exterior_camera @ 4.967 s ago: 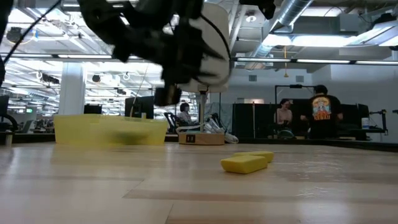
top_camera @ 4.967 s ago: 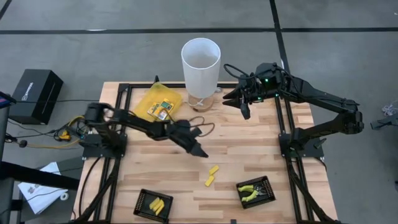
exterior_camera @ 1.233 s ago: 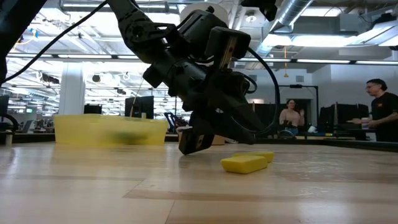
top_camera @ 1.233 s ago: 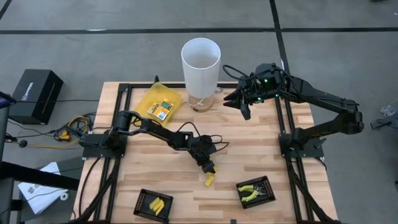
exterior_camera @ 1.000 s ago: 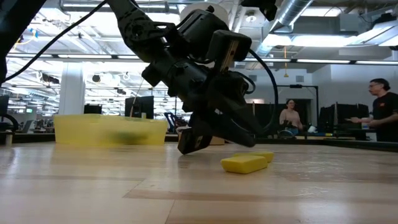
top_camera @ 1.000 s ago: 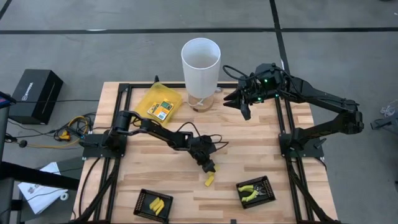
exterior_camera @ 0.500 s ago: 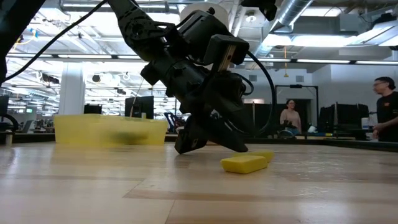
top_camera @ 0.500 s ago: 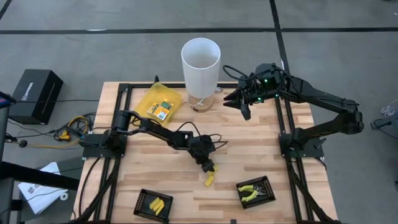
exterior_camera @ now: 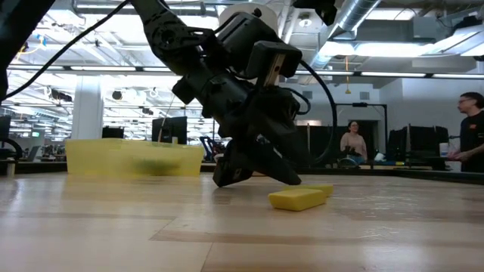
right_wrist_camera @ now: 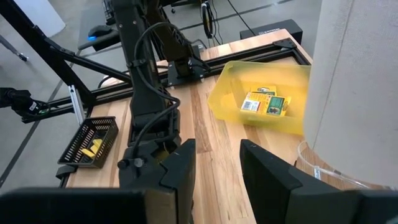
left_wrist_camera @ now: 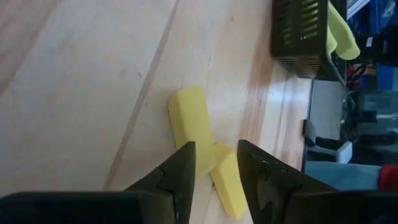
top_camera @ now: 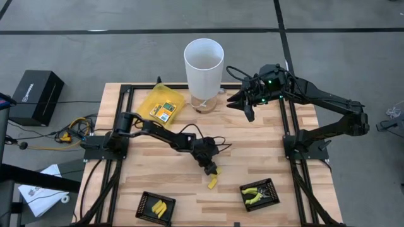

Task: Pick & Place School Supplies
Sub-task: Put the eraser into the bottom left black bin

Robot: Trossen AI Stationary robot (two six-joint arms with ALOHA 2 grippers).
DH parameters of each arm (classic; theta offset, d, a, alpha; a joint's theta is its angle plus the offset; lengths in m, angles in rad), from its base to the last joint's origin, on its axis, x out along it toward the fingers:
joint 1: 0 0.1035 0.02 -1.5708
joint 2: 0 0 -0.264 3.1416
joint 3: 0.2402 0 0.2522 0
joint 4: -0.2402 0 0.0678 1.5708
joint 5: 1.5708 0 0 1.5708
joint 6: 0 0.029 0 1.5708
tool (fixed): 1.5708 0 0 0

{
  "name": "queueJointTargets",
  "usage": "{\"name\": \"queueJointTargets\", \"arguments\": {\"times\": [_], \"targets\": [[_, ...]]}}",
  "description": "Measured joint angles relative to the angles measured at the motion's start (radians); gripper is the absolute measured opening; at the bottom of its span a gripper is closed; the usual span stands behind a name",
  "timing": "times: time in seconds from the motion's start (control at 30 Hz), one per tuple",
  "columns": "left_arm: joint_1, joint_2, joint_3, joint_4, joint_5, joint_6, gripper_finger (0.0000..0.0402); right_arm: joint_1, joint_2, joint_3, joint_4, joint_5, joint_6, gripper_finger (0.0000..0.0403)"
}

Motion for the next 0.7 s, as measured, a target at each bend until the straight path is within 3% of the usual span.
{"name": "queueJointTargets", "arguments": {"times": [0.23, 0.43, 0.7], "targets": [[0.029, -0.036, -0.006, 0.008, -0.011, 0.009, 0.0114, 0.000, 0.000, 0.000, 0.000, 0.000, 0.002, 0.0118], [0.070, -0.050, -0.011, 0.119, -0.017, -0.058, 0.0114, 0.000, 0.000, 0.000, 0.000, 0.000, 0.000, 0.0118], [0.024, -0.035, -0.016, 0.154, 0.003, -0.079, 0.0112, -0.001, 0.000, 0.000, -0.001, 0.000, -0.012, 0.0118]]}}
